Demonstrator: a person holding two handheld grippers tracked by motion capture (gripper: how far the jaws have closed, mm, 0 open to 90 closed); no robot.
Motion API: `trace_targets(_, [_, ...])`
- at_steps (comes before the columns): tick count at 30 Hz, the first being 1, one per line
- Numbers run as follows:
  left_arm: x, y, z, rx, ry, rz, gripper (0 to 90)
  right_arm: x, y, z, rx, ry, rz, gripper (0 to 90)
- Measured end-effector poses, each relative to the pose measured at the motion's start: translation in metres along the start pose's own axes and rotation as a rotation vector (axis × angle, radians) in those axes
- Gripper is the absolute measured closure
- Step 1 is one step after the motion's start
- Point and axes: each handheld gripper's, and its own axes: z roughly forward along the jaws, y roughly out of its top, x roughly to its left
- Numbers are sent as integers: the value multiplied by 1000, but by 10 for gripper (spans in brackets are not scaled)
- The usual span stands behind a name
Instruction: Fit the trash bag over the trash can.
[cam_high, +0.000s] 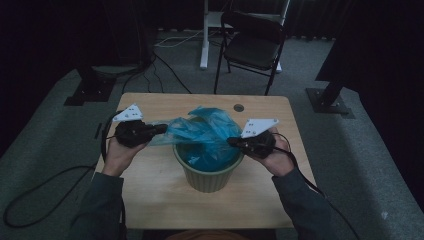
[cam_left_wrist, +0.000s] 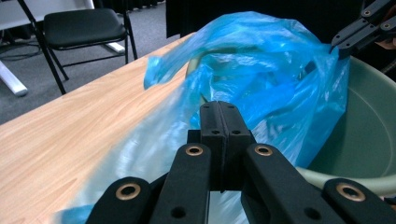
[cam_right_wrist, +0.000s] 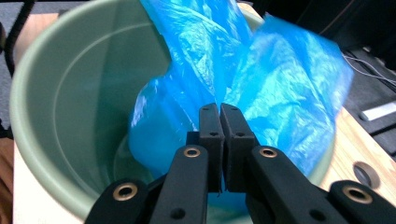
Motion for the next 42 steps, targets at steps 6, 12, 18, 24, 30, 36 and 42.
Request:
trace_targets(6, [5,-6,-7,10,26,-19,900,0,-12,-8,-2,-12,3,884])
trace_targets(12, [11,-11,-11,13,58,-51,900,-2,-17,-14,-17,-20,16,889])
trace_targets(18, [17,-14,-14,8,84,-94,900,-6,-23,-19,-23,-36,31,900])
trace_targets(24, [13,-14,-13,5,59,-75,900,-7,-27,-21,-44,-26,58,842])
trace_targets(30, [10,-12,-9,6,51,-65,900,-8,-15,-21,-99,11,66,667])
trace_targets(36, [10,-12,-9,5,50,-64,900,-12,2,-9,-86,-1,82,615])
trace_targets(42, [10,-13,-10,1,50,-66,900,-19,12,9,-50,-38,113,579])
